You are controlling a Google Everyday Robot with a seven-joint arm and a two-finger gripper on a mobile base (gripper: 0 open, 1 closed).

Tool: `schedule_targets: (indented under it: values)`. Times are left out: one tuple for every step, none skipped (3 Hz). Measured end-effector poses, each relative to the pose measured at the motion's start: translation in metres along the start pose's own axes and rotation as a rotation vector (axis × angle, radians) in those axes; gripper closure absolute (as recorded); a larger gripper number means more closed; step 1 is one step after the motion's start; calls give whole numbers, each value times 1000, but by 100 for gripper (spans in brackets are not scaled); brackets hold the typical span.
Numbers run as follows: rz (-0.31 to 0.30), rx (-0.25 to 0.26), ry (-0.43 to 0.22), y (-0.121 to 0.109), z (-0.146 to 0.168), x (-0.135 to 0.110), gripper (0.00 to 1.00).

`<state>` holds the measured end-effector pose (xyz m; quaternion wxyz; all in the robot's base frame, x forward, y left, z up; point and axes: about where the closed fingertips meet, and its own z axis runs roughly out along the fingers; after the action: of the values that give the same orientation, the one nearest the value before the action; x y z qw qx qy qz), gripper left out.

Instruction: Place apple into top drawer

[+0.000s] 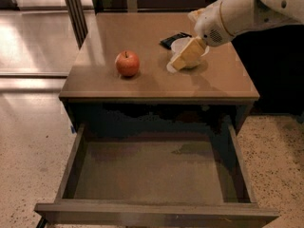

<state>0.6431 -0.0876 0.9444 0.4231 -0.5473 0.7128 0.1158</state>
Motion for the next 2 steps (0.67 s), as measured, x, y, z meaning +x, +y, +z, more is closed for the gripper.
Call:
schedule_targets:
  values:
    - [13,-46,-63,-12,36,-1,0]
    - [25,-115,-116,-18,71,-6,0]
